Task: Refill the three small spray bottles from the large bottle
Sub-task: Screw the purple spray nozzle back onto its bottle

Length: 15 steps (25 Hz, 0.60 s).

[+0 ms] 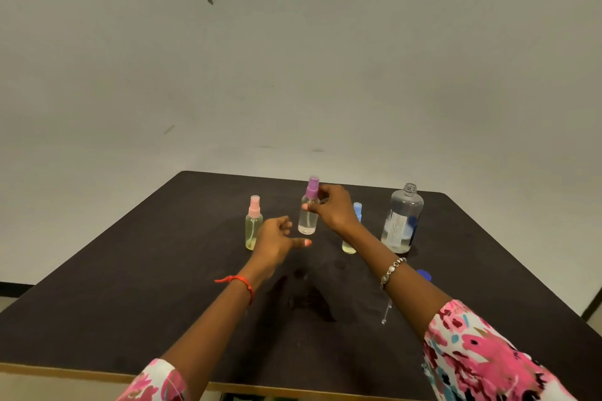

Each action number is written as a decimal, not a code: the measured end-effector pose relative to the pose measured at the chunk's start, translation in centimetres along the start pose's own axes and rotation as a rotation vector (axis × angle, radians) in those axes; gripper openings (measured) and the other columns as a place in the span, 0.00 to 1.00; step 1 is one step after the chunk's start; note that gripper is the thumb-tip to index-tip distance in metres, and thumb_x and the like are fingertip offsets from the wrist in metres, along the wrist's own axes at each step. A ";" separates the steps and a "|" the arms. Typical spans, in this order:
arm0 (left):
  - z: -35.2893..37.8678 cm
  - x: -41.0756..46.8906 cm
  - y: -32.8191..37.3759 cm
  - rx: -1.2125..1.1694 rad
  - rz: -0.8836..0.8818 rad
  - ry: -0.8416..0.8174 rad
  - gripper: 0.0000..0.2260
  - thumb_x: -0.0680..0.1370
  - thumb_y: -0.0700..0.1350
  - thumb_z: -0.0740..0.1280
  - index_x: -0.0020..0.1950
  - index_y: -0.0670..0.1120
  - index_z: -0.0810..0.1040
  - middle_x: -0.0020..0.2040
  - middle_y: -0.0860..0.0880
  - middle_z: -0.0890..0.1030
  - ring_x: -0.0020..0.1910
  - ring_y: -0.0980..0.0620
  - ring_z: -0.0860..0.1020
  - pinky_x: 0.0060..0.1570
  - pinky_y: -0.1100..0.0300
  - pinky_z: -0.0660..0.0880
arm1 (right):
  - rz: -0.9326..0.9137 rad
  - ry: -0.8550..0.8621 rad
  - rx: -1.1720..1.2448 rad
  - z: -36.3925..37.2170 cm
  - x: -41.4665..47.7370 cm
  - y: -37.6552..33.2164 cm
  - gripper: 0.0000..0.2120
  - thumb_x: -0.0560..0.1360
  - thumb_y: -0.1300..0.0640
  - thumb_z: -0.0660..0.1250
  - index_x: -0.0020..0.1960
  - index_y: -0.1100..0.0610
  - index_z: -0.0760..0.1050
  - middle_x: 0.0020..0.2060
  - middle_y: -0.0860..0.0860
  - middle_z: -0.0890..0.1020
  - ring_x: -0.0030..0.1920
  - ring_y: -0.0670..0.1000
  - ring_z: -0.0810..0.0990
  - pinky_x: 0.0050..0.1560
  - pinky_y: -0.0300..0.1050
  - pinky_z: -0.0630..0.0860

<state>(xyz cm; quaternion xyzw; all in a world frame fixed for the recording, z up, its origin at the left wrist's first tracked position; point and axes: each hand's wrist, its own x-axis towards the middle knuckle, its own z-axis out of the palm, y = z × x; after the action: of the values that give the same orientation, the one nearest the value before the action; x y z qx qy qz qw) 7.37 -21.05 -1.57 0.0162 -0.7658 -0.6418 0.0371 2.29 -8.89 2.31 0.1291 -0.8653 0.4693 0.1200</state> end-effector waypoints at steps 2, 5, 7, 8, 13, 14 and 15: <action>-0.5 0.7 -1.7 0.152 -0.032 -0.057 0.36 0.67 0.36 0.74 0.72 0.37 0.61 0.71 0.40 0.68 0.70 0.46 0.67 0.64 0.59 0.67 | 0.051 0.045 0.005 1.0 1.4 1.1 0.12 0.69 0.64 0.71 0.51 0.67 0.77 0.49 0.62 0.81 0.44 0.50 0.75 0.44 0.41 0.69; -1.2 1.1 -3.1 0.504 -0.008 -0.207 0.33 0.69 0.44 0.73 0.71 0.40 0.64 0.71 0.43 0.68 0.70 0.48 0.67 0.66 0.60 0.64 | 0.091 0.085 0.016 2.2 3.3 2.7 0.12 0.69 0.65 0.71 0.52 0.68 0.76 0.50 0.63 0.81 0.44 0.51 0.74 0.38 0.37 0.69; -1.2 1.5 -3.6 0.629 0.002 -0.289 0.29 0.71 0.45 0.71 0.70 0.40 0.66 0.71 0.43 0.67 0.70 0.47 0.66 0.66 0.59 0.63 | 0.116 0.090 0.008 3.1 4.6 3.6 0.13 0.70 0.65 0.70 0.53 0.68 0.75 0.51 0.63 0.80 0.46 0.54 0.76 0.43 0.38 0.71; -1.2 1.7 -3.7 0.681 0.007 -0.316 0.28 0.72 0.46 0.70 0.70 0.40 0.66 0.72 0.43 0.66 0.71 0.46 0.65 0.67 0.57 0.63 | 0.127 0.083 -0.001 3.4 5.1 4.1 0.13 0.70 0.65 0.70 0.53 0.68 0.75 0.52 0.64 0.80 0.48 0.55 0.76 0.46 0.42 0.72; -1.0 2.3 -4.0 0.852 0.030 -0.379 0.28 0.74 0.49 0.68 0.70 0.39 0.66 0.74 0.41 0.61 0.73 0.44 0.60 0.71 0.53 0.60 | 0.149 0.049 -0.012 4.5 6.5 5.5 0.15 0.71 0.64 0.69 0.56 0.67 0.73 0.55 0.63 0.78 0.52 0.57 0.77 0.48 0.42 0.70; -1.0 2.4 -4.1 0.857 0.041 -0.374 0.27 0.74 0.49 0.68 0.70 0.39 0.66 0.73 0.41 0.62 0.73 0.44 0.61 0.70 0.53 0.60 | 0.154 0.054 -0.015 4.7 6.6 5.6 0.16 0.71 0.64 0.69 0.57 0.67 0.73 0.55 0.63 0.78 0.54 0.58 0.77 0.49 0.42 0.70; -1.0 2.5 -4.1 0.853 0.050 -0.364 0.27 0.74 0.49 0.67 0.69 0.39 0.66 0.73 0.40 0.63 0.72 0.44 0.62 0.69 0.54 0.61 | 0.162 0.055 -0.021 4.7 6.6 5.6 0.16 0.71 0.64 0.69 0.57 0.67 0.72 0.56 0.63 0.77 0.56 0.59 0.77 0.50 0.42 0.70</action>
<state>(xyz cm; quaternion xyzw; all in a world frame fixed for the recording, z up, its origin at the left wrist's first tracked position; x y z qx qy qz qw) 4.88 -22.91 -5.36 -0.1014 -0.9556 -0.2607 -0.0924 -6.23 -10.68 -2.39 0.0445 -0.8742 0.4716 0.1066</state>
